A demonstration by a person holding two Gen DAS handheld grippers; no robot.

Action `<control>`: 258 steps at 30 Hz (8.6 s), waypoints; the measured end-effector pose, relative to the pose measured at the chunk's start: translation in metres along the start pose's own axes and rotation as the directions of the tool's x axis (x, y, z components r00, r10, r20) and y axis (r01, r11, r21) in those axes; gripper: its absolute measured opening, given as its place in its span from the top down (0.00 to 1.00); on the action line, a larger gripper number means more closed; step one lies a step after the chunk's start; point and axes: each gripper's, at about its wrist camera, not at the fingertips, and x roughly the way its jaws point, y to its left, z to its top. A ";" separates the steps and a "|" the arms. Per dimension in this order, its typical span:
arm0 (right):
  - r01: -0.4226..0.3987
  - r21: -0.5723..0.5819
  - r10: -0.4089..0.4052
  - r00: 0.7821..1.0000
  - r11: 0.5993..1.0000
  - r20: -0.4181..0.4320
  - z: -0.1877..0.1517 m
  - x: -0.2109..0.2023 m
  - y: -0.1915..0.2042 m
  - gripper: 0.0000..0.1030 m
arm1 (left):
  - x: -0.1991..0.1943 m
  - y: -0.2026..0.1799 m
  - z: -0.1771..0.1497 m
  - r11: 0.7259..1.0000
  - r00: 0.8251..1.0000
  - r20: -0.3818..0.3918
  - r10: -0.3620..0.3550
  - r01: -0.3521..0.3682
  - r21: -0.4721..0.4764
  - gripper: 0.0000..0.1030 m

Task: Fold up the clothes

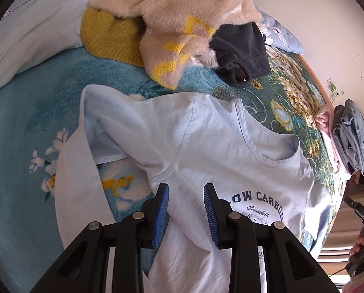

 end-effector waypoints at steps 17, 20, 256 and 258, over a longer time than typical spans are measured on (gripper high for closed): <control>-0.294 -0.246 0.275 0.955 0.924 -0.109 0.031 0.071 0.133 0.63 | 0.104 -0.076 0.116 0.844 0.982 -0.038 0.185 -0.139 0.517 0.48; -0.282 -0.302 0.255 0.959 0.911 -0.126 0.037 0.085 0.150 0.63 | 0.116 -0.077 0.118 0.814 0.973 -0.036 0.229 -0.171 0.556 0.43; -0.453 0.622 0.609 0.791 0.639 -0.050 -0.169 0.040 0.009 0.59 | 0.064 -0.256 0.048 0.802 0.887 -0.327 -0.327 0.444 0.401 0.55; -0.466 0.599 0.609 0.792 0.652 -0.047 -0.160 0.038 0.014 0.59 | 0.041 -0.211 0.052 0.842 0.919 -0.230 -0.319 0.386 0.377 0.45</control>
